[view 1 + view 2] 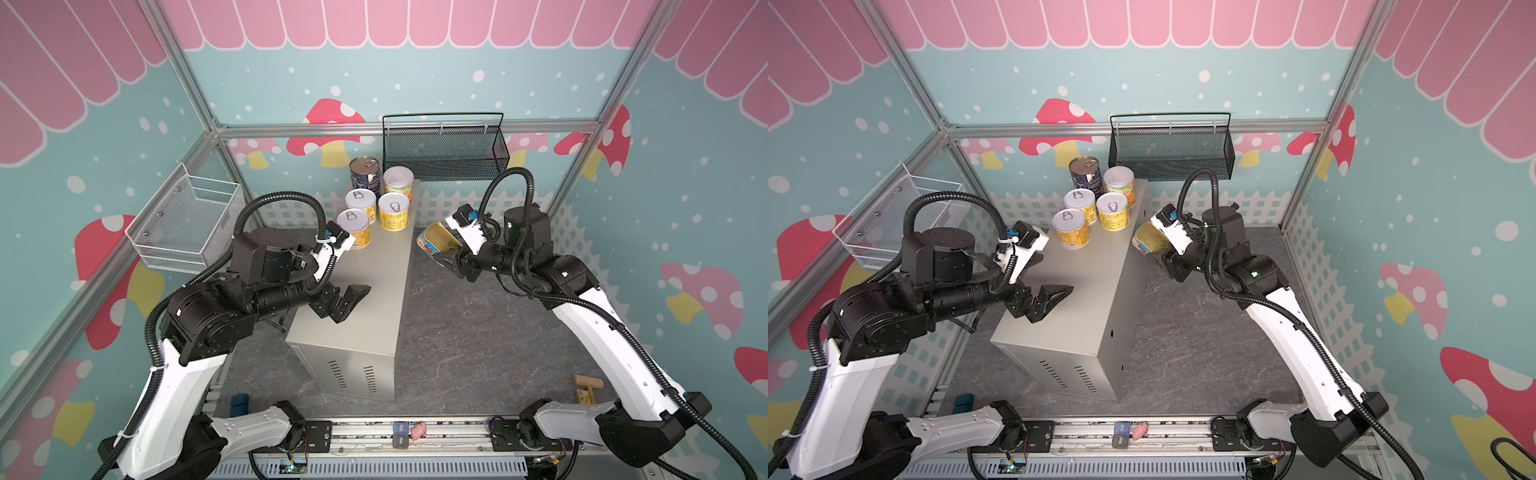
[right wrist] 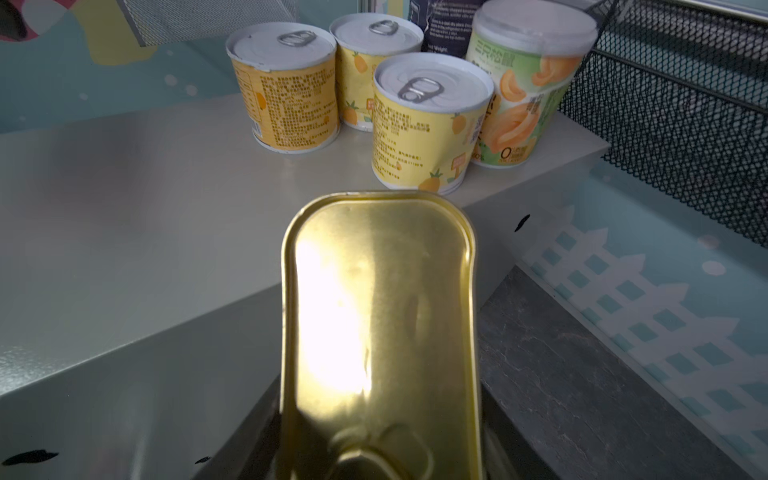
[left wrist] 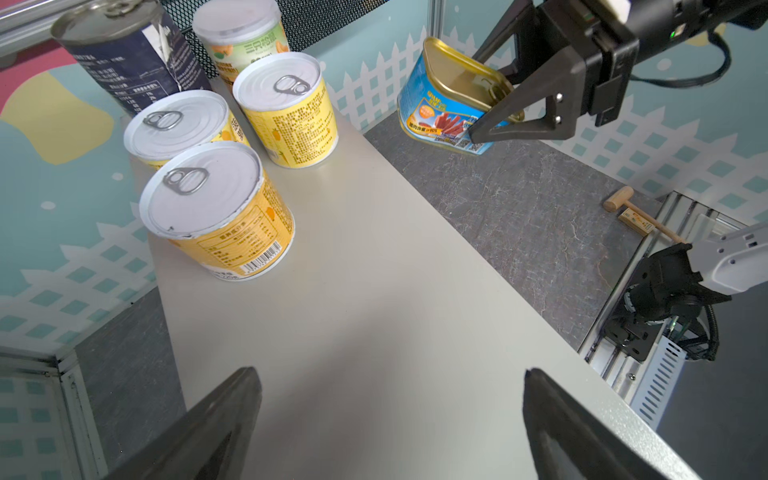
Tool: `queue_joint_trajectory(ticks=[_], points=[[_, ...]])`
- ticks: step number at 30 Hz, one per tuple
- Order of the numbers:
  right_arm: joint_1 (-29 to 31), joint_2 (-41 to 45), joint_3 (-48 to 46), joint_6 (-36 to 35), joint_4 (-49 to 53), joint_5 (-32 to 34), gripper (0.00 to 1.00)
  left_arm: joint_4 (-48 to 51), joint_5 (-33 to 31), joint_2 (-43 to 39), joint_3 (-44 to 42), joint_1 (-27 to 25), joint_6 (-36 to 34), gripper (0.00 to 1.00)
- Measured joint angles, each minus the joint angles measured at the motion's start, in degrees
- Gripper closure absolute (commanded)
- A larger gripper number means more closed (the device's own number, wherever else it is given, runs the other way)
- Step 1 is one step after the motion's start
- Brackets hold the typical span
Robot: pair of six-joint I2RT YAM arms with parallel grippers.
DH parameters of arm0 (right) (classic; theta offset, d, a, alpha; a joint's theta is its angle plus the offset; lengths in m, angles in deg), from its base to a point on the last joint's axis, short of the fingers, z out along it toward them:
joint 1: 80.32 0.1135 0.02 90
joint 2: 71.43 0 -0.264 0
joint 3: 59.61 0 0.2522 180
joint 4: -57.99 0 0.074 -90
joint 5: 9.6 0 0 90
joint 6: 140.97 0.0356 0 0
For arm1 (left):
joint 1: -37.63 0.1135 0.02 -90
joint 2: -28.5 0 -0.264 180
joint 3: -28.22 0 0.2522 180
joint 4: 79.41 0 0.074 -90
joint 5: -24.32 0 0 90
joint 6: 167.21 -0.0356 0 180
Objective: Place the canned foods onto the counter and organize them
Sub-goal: 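Lift the tin onto the cabinet top beside the cans while the left gripper withdraws, then lower the tin next to the pineapple cans with the right gripper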
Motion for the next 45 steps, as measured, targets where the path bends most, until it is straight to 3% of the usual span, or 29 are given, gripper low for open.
queue_joint_trajectory(ticks=[6, 12, 21, 36, 45], points=[[0.39, -8.02, 11.13, -2.80, 4.72, -3.98, 0.48, -2.05, 4.35, -0.22, -3.63, 4.46, -0.50, 0.01], [2.89, -13.33, 16.31, -3.74, 8.02, -4.55, 0.47, -4.46, 8.17, -1.55, -7.26, 8.55, -0.63, 0.01], [7.08, -17.81, 22.12, -4.85, 11.39, -2.93, 0.44, -7.26, 12.28, -2.58, -8.24, 10.16, -0.61, 0.01], [8.59, -25.64, 33.11, -5.40, 15.85, -0.98, 0.39, -10.05, 16.35, -2.43, -11.26, 12.39, -0.35, 0.01], [8.59, -25.66, 34.77, -5.07, 15.91, 1.42, 0.15, -13.62, 17.29, -3.58, -13.64, 15.19, 0.87, 0.01]])
